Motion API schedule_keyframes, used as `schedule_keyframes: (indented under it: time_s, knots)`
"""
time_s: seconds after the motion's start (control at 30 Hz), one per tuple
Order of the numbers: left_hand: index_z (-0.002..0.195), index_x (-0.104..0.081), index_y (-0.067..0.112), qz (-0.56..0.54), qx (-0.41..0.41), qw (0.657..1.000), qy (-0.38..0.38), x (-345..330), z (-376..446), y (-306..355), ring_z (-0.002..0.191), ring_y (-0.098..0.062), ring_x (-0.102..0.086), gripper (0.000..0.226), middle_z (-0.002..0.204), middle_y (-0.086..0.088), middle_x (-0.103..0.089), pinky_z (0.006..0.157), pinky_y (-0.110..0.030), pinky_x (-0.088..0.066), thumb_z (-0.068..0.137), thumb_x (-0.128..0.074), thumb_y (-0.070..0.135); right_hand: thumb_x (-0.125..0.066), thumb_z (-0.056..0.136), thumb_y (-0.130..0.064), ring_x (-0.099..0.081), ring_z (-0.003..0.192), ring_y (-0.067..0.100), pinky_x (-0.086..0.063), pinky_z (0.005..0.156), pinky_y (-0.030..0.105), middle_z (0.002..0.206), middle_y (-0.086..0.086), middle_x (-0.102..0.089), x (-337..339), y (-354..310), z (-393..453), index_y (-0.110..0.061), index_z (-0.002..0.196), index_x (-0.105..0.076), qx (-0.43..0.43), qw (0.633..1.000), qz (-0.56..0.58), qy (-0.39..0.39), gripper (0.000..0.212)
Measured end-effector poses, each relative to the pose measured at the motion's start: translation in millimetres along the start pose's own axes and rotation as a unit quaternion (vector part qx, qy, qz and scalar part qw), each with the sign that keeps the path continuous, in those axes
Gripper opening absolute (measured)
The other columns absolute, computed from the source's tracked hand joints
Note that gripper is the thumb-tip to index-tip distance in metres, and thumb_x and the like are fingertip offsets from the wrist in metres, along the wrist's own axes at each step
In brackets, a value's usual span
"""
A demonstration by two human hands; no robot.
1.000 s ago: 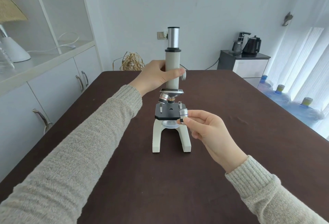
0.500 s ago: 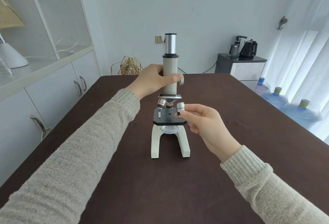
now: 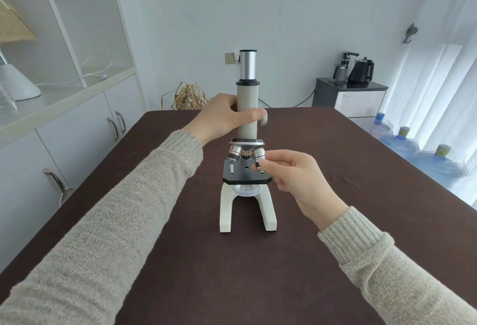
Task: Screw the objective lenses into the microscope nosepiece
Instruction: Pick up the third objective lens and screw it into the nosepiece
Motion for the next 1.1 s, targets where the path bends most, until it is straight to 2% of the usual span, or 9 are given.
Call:
schedule_keyframes:
  time_s: [0.17,0.23,0.33,0.47,0.67,0.8,0.93,1.03,1.1]
  knots:
    - [0.065,-0.072,0.037,-0.005,0.005,1.000,0.001,-0.5,-2.0,1.1,0.070,0.008,-0.065,0.029,0.070,0.025,-0.071,0.073,-0.020,-0.049,0.059,-0.066,0.065,-0.067,0.090,-0.012,-0.055,0.045,-0.005,-0.040,0.051,0.009,0.092,0.008,-0.076,-0.6,-0.1,1.3,-0.013,0.097,-0.072,0.001,1.000,0.002,0.002,0.009]
    - [0.065,-0.073,0.042,-0.003,0.002,1.000,-0.007,-2.4,-2.9,2.3,0.070,0.010,-0.064,0.024,0.070,0.027,-0.071,0.073,-0.018,-0.048,0.060,-0.065,0.064,-0.067,0.089,-0.010,-0.055,0.044,-0.004,-0.040,0.048,0.008,0.092,0.010,-0.075,-1.2,-1.2,1.5,-0.008,0.100,-0.072,0.004,1.000,0.010,0.000,0.012]
    - [0.072,-0.072,0.032,-0.009,0.005,1.000,0.003,-0.3,-0.9,-1.1,0.071,0.008,-0.065,0.028,0.068,0.023,-0.071,0.072,-0.019,-0.047,0.066,-0.070,0.059,-0.067,0.089,-0.009,-0.055,0.044,-0.003,-0.040,0.047,0.007,0.091,0.011,-0.075,-1.6,-1.9,1.7,-0.005,0.101,-0.072,0.004,1.000,0.016,-0.001,0.014]
    - [0.073,-0.069,0.032,-0.012,-0.001,1.000,-0.003,-2.3,0.7,-3.3,0.066,0.012,-0.063,0.016,0.065,0.024,-0.069,0.068,-0.017,-0.044,0.080,-0.073,0.046,-0.068,0.089,-0.009,-0.055,0.043,-0.004,-0.040,0.047,0.007,0.090,0.012,-0.075,-1.5,-2.2,2.7,-0.006,0.100,-0.072,0.006,1.000,0.012,0.001,0.013]
    - [0.075,-0.069,0.031,-0.010,0.004,1.000,0.002,-1.6,2.0,-5.9,0.065,0.012,-0.062,0.019,0.064,0.028,-0.068,0.067,-0.016,-0.044,0.077,-0.072,0.050,-0.068,0.088,-0.010,-0.055,0.045,-0.004,-0.040,0.049,0.007,0.090,0.011,-0.075,-2.0,-2.4,4.9,-0.004,0.101,-0.072,0.006,1.000,0.010,0.002,0.015]
    - [0.075,-0.069,0.031,-0.010,0.003,1.000,0.001,-1.9,1.6,-6.2,0.067,0.011,-0.062,0.016,0.066,0.024,-0.069,0.069,-0.016,-0.044,0.080,-0.072,0.047,-0.068,0.088,-0.011,-0.055,0.046,-0.003,-0.040,0.051,0.010,0.089,0.009,-0.076,-2.1,-3.0,5.9,-0.009,0.096,-0.073,0.007,1.000,0.001,0.004,0.009]
    - [0.078,-0.070,0.031,-0.015,0.003,1.000,0.002,-1.5,0.9,-5.8,0.069,0.010,-0.064,0.020,0.069,0.020,-0.070,0.069,-0.017,-0.045,0.077,-0.071,0.051,-0.068,0.088,-0.010,-0.055,0.046,-0.004,-0.039,0.051,0.011,0.088,0.008,-0.076,-0.9,-4.1,7.0,-0.006,0.099,-0.075,0.011,1.000,-0.011,0.002,0.014]
    - [0.078,-0.069,0.031,-0.016,0.004,1.000,0.002,-2.0,1.5,-6.7,0.068,0.010,-0.063,0.015,0.069,0.020,-0.069,0.069,-0.015,-0.045,0.082,-0.072,0.045,-0.068,0.087,-0.009,-0.055,0.047,-0.004,-0.039,0.049,0.011,0.083,0.004,-0.074,-0.7,-3.8,7.5,-0.004,0.100,-0.075,0.011,1.000,-0.005,0.002,0.015]
    - [0.078,-0.069,0.031,-0.016,0.000,1.000,0.002,-2.1,1.8,-6.9,0.068,0.011,-0.063,0.014,0.067,0.022,-0.069,0.069,-0.016,-0.045,0.083,-0.072,0.044,-0.067,0.088,-0.010,-0.055,0.048,-0.004,-0.039,0.051,0.011,0.088,0.007,-0.075,-0.8,-3.1,8.0,-0.004,0.101,-0.074,0.012,1.000,-0.004,0.000,0.016]
Point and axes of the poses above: each hand's wrist, its own z-axis towards the middle knuckle, its own x-axis out of the back of the hand, y = z × x, the point moved 10 cm from there along z, towards the middle knuckle
